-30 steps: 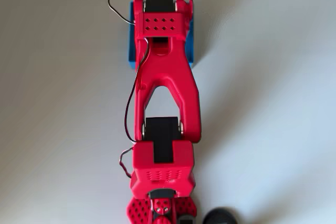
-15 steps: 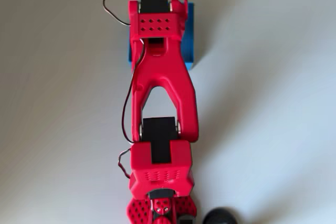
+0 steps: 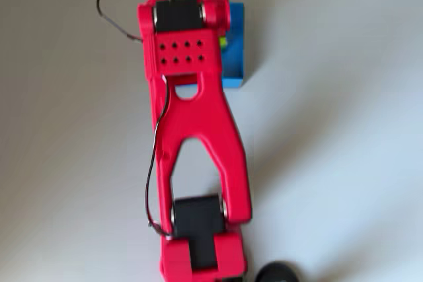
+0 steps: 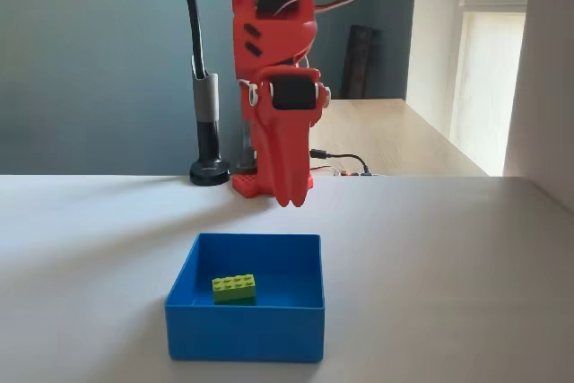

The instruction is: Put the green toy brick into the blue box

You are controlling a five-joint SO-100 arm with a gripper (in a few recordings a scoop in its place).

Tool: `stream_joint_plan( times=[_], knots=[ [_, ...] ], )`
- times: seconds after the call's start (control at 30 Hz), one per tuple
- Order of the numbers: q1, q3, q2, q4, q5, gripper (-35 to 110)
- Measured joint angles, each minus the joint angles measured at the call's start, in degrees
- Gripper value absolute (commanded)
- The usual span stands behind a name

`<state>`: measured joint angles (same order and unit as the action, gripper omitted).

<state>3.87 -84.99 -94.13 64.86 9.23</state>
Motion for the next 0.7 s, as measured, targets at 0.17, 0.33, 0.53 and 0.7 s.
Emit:
stream_joint_plan(
  times=[0.17, 0.33, 0.53, 0.7],
  knots=[
    [-0.18, -10.02, -8.44, -1.41, 0.0, 17],
    [-0.79, -24.79, -21.09, -7.47, 0.0, 16],
    [-0.79, -41.75, -36.83, -15.03, 0.44, 13],
    [-0.79, -58.01, -52.21, -18.11, 0.53, 9]
  ],
)
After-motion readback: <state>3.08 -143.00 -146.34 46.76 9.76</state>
